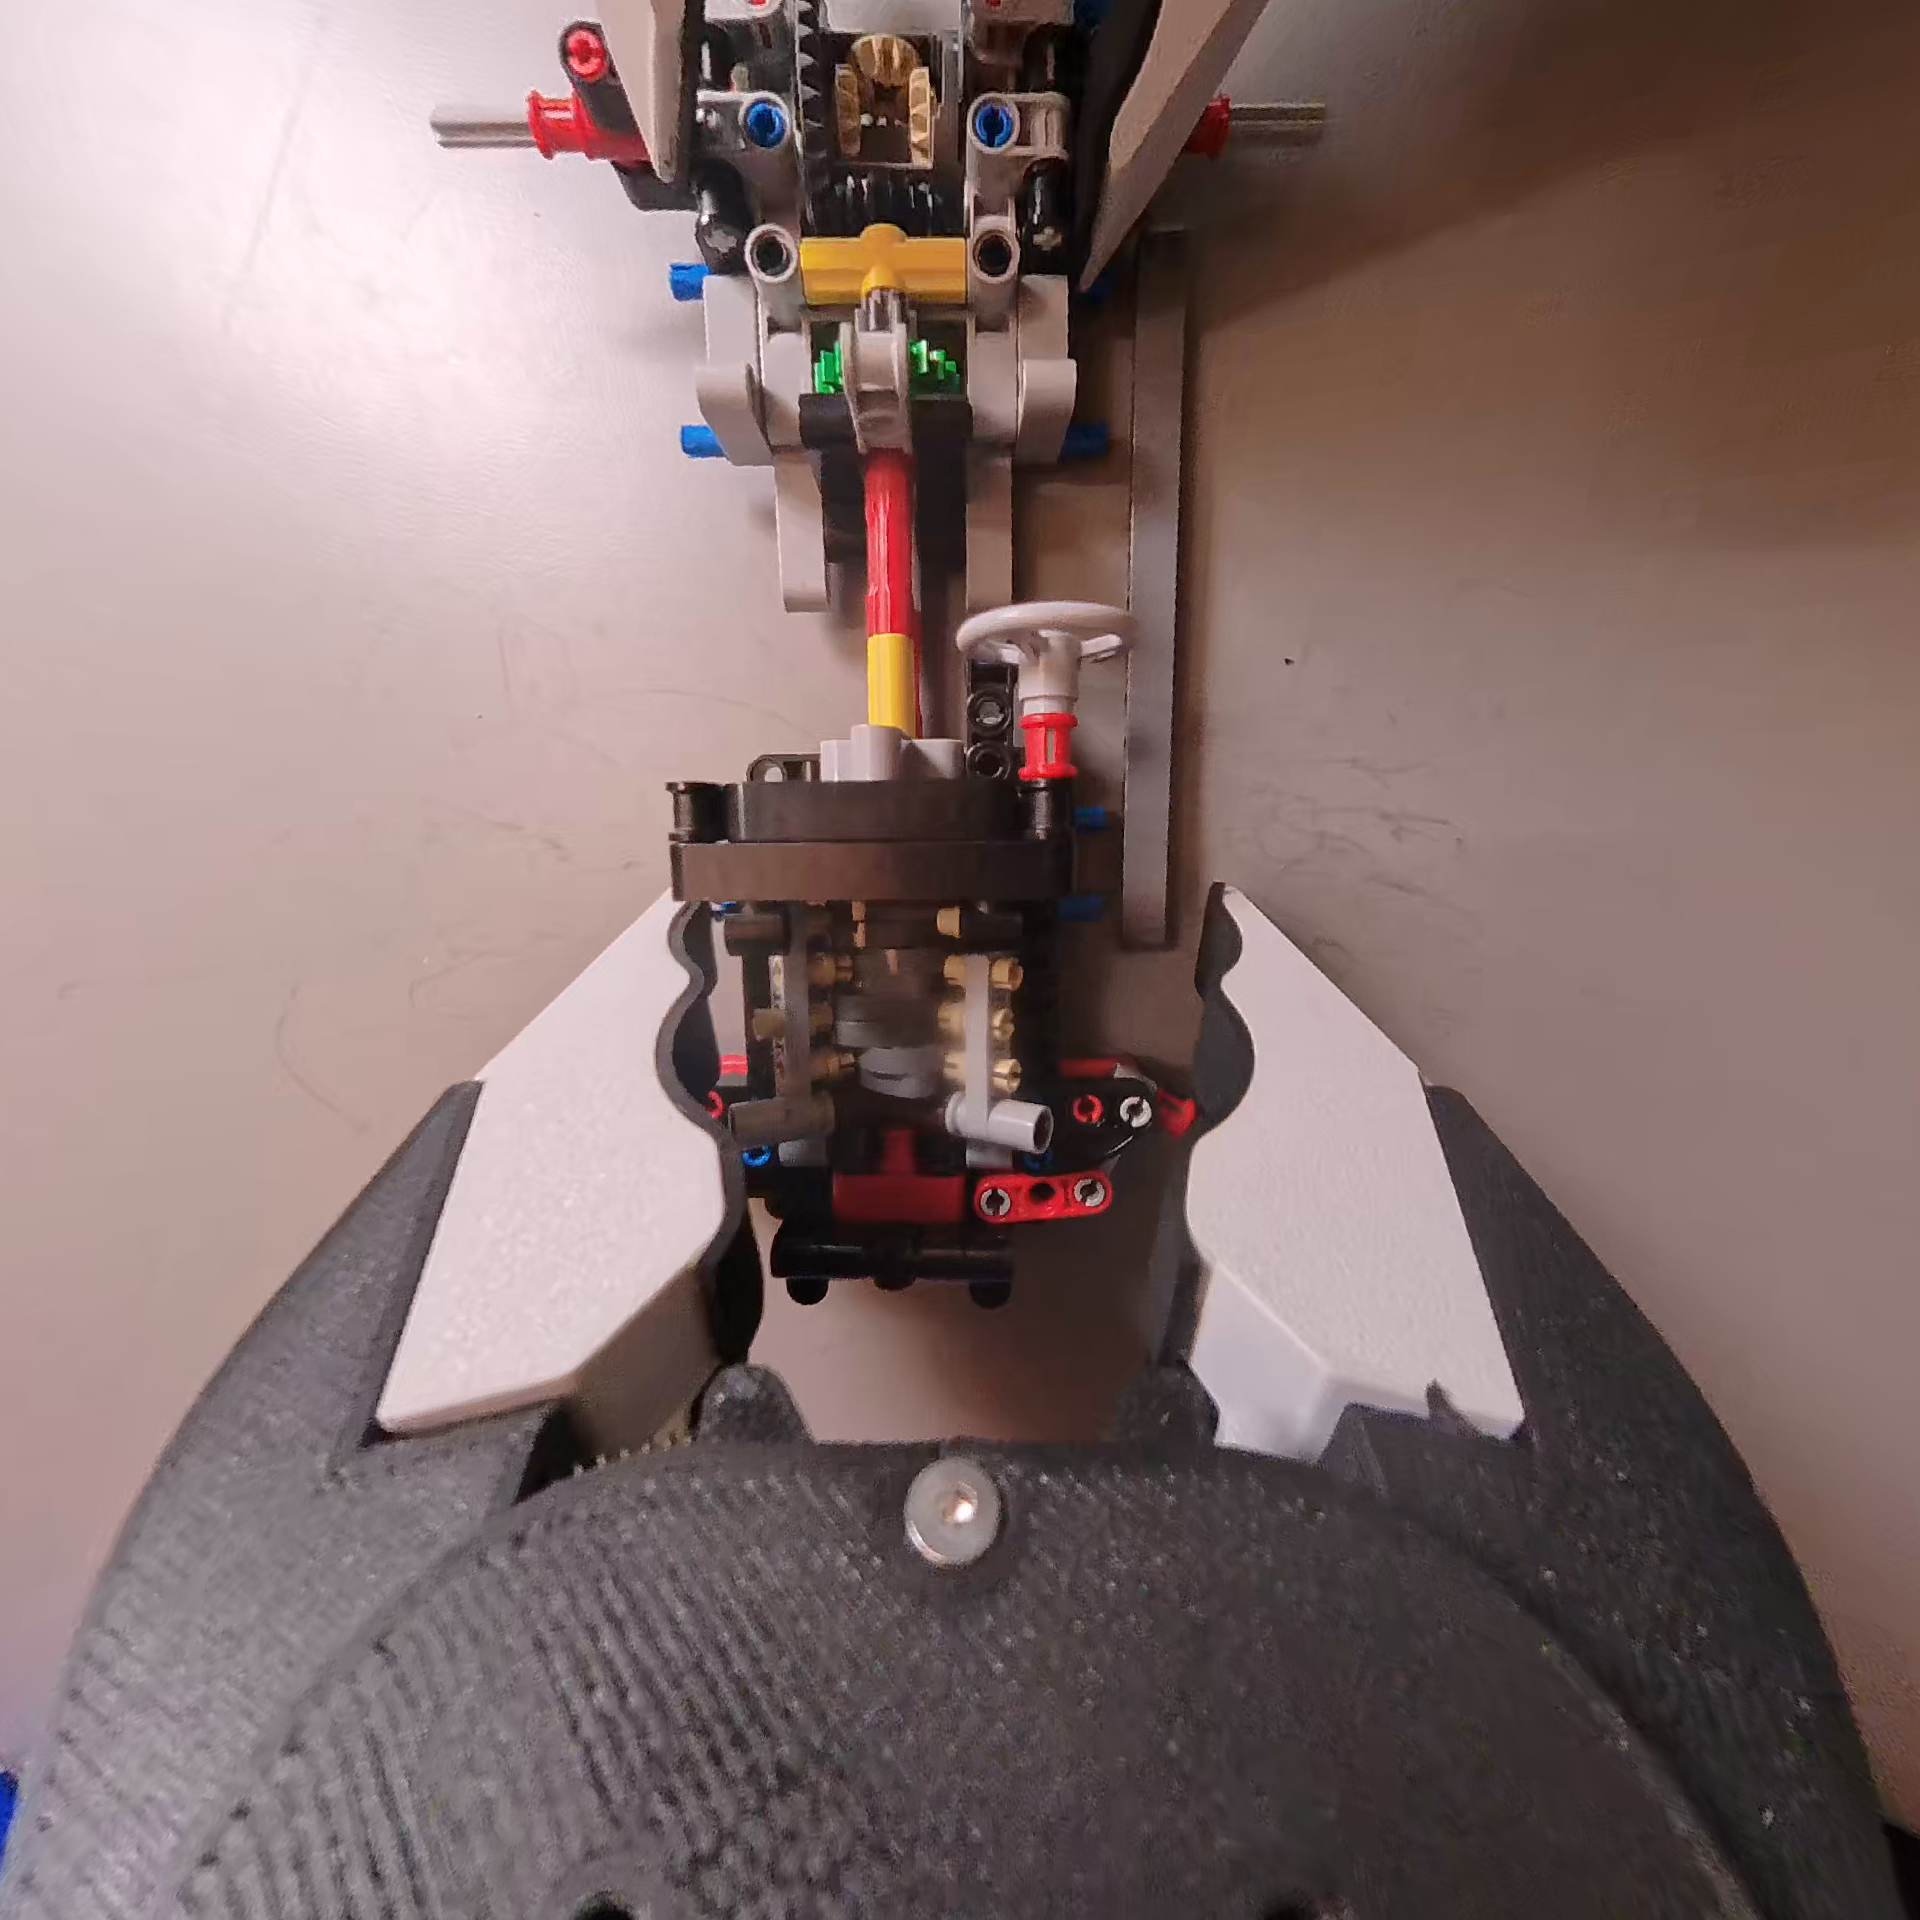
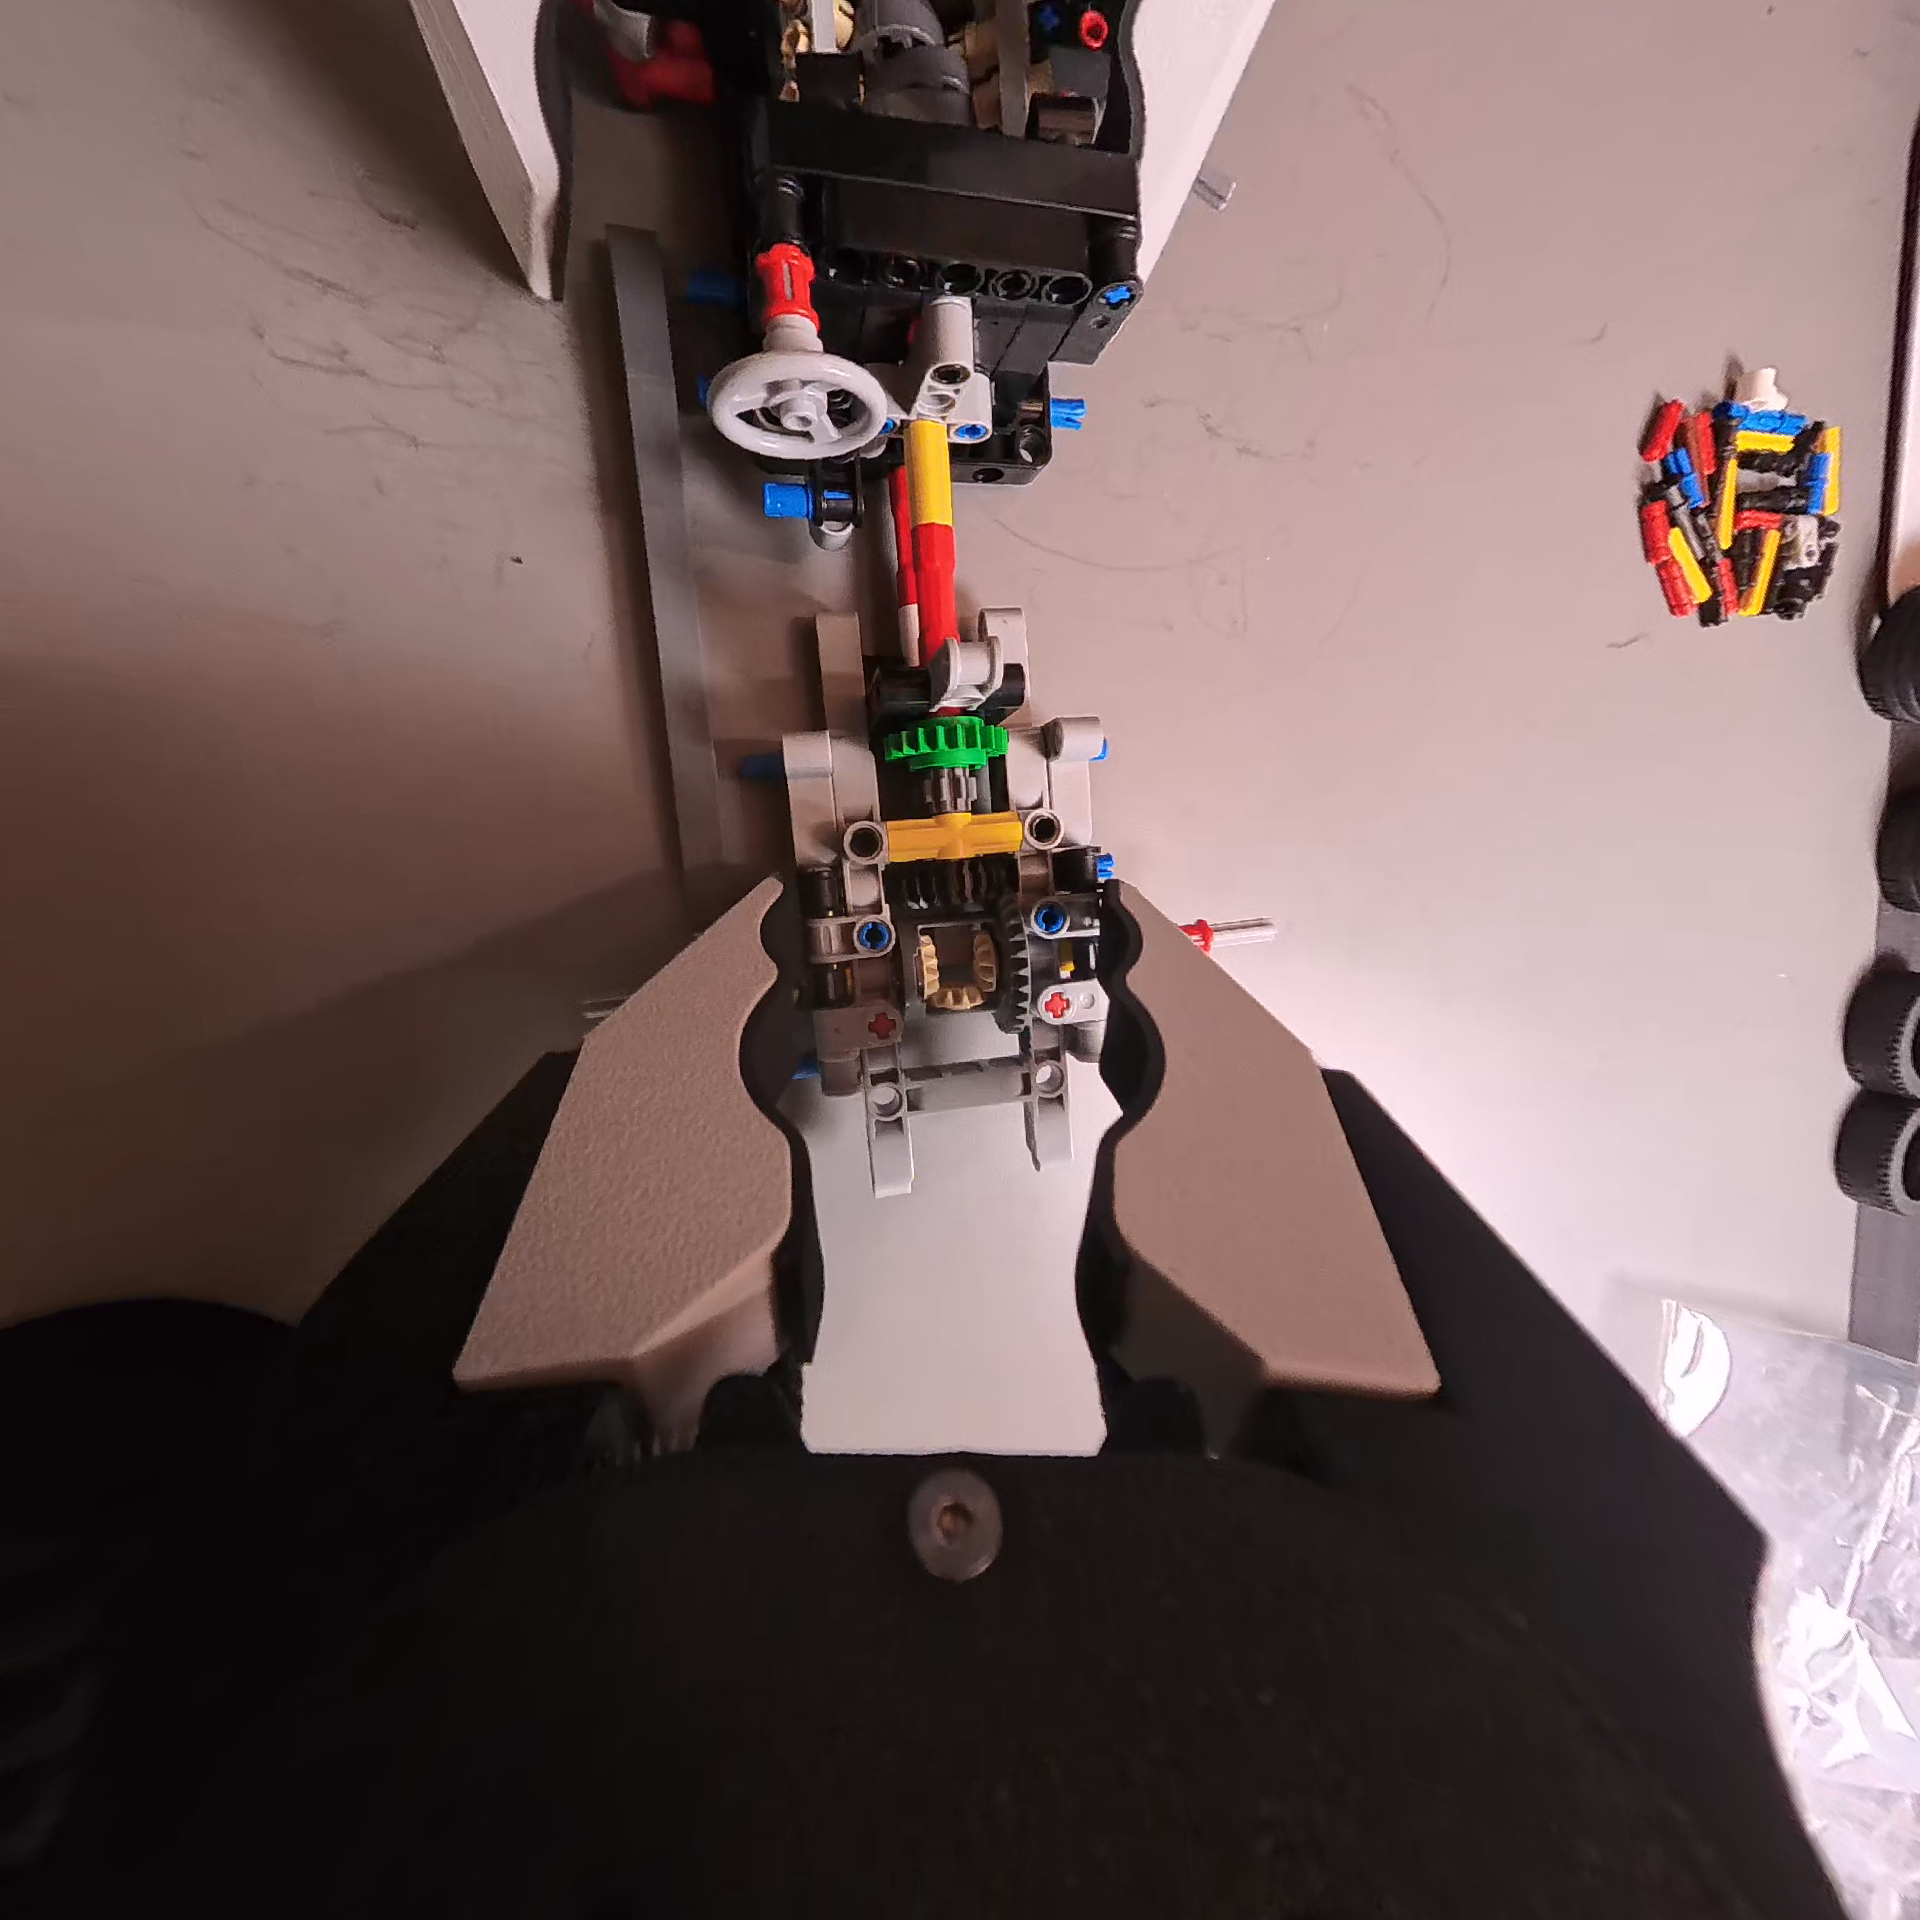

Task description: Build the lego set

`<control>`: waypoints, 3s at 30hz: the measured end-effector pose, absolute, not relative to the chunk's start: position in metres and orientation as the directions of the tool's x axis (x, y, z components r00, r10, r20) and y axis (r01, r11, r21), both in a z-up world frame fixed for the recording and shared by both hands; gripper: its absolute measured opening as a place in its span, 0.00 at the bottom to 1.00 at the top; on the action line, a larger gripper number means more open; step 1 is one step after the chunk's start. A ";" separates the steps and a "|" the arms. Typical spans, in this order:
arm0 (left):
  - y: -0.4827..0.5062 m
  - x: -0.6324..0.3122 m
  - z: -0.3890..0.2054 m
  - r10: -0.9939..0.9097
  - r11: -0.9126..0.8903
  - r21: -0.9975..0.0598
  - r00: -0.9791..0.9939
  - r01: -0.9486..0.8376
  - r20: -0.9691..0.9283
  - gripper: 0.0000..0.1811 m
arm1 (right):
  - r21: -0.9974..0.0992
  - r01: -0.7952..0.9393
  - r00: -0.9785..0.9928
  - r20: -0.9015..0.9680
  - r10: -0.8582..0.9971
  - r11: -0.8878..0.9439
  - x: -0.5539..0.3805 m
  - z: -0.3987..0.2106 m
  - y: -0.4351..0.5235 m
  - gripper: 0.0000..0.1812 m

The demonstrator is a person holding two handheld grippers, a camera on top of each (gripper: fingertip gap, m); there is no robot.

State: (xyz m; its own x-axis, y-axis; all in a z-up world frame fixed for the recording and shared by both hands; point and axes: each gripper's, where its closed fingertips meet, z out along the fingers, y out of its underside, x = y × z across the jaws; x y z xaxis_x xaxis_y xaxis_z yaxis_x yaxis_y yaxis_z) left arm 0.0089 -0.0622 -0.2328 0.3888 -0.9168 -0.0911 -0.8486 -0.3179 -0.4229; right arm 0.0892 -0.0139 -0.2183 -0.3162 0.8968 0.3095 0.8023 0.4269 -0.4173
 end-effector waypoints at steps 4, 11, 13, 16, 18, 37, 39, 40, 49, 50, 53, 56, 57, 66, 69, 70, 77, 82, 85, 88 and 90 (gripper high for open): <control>-0.062 0.010 -0.232 -0.912 -0.320 -0.432 0.397 -0.843 -0.099 0.49 | -0.397 0.800 -0.330 0.335 0.882 0.450 0.089 -0.217 -0.017 0.29; -0.065 0.011 -0.231 -0.911 -0.311 -0.433 0.396 -0.846 -0.118 0.46 | -0.363 0.793 -0.351 0.383 0.855 0.488 0.090 -0.216 -0.019 0.29; -0.065 0.011 -0.231 -0.909 -0.313 -0.437 0.399 -0.843 -0.120 0.45 | -0.359 0.791 -0.354 0.391 0.850 0.495 0.090 -0.215 -0.019 0.29; -0.066 0.012 -0.231 -0.910 -0.311 -0.440 0.398 -0.842 -0.120 0.43 | -0.362 0.792 -0.352 0.388 0.852 0.492 0.090 -0.215 -0.020 0.29; -0.067 0.012 -0.231 -0.910 -0.306 -0.442 0.396 -0.843 -0.126 0.43 | -0.361 0.793 -0.351 0.386 0.853 0.490 0.091 -0.216 -0.020 0.29; -0.068 0.013 -0.229 -0.897 -0.280 -0.499 0.408 -0.820 -0.169 0.48 | -0.274 0.816 -0.381 0.407 0.830 0.509 0.091 -0.216 -0.020 0.29; -0.067 0.013 -0.229 -0.892 -0.284 -0.505 0.417 -0.815 -0.172 0.47 | -0.265 0.815 -0.393 0.400 0.828 0.515 0.091 -0.216 -0.020 0.29; -0.068 0.012 -0.229 -0.891 -0.283 -0.506 0.418 -0.815 -0.175 0.46 | -0.260 0.814 -0.401 0.396 0.826 0.520 0.090 -0.216 -0.020 0.29; -0.070 0.013 -0.228 -0.886 -0.273 -0.508 0.420 -0.817 -0.198 0.43 | -0.226 0.805 -0.435 0.405 0.804 0.549 0.089 -0.216 -0.020 0.29; -0.071 0.013 -0.228 -0.885 -0.275 -0.509 0.421 -0.816 -0.197 0.43 | -0.225 0.803 -0.438 0.405 0.803 0.552 0.089 -0.216 -0.020 0.29; -0.071 0.013 -0.228 -0.885 -0.276 -0.510 0.422 -0.815 -0.195 0.42 | -0.231 0.800 -0.445 0.391 0.806 0.554 0.089 -0.217 -0.021 0.29; -0.072 0.013 -0.228 -0.887 -0.276 -0.508 0.420 -0.816 -0.192 0.41 | -0.244 0.796 -0.455 0.362 0.814 0.554 0.090 -0.218 -0.024 0.29; -0.072 0.013 -0.228 -0.888 -0.277 -0.506 0.419 -0.817 -0.189 0.41 | -0.248 0.797 -0.457 0.350 0.818 0.551 0.091 -0.219 -0.024 0.29; -0.072 0.013 -0.229 -0.900 -0.276 -0.483 0.400 -0.831 -0.172 0.41 | -0.282 0.787 -0.470 0.300 0.830 0.548 0.092 -0.221 -0.024 0.29; -0.071 0.013 -0.229 -0.900 -0.283 -0.476 0.403 -0.832 -0.169 0.41 | -0.310 0.786 -0.463 0.278 0.841 0.535 0.092 -0.221 -0.024 0.30; -0.071 0.014 -0.229 -0.900 -0.284 -0.475 0.403 -0.833 -0.168 0.41 | -0.328 0.783 -0.461 0.267 0.847 0.529 0.092 -0.220 -0.024 0.30; -0.070 0.014 -0.229 -0.903 -0.285 -0.455 0.395 -0.844 -0.167 0.41 | -0.392 0.796 -0.443 0.140 0.885 0.461 0.097 -0.205 -0.028 0.41; -0.070 0.014 -0.229 -0.904 -0.290 -0.443 0.395 -0.848 -0.164 0.41 | -0.313 0.831 -0.445 0.123 0.887 0.460 0.098 -0.219 -0.036 0.50; -0.070 0.014 -0.230 -0.904 -0.291 -0.443 0.395 -0.848 -0.161 0.41 | -0.250 0.841 -0.457 0.143 0.878 0.479 0.099 -0.231 -0.035 0.50; -0.070 0.014 -0.230 -0.905 -0.288 -0.448 0.393 -0.847 -0.162 0.41 | -0.251 0.844 -0.457 0.124 0.881 0.474 0.099 -0.233 -0.036 0.45; -0.070 0.015 -0.229 -0.905 -0.286 -0.450 0.392 -0.846 -0.163 0.41 | -0.268 0.841 -0.456 0.118 0.882 0.470 0.098 -0.234 -0.035 0.43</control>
State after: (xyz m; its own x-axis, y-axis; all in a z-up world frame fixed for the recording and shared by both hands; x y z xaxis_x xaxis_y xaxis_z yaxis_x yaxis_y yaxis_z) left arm 0.0145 -0.0700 -0.2295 0.3919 -0.9055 -0.1627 -0.8464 -0.2856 -0.4496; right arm 0.0981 -0.0349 -0.2335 -0.4560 0.8822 0.1175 0.8409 0.4703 -0.2676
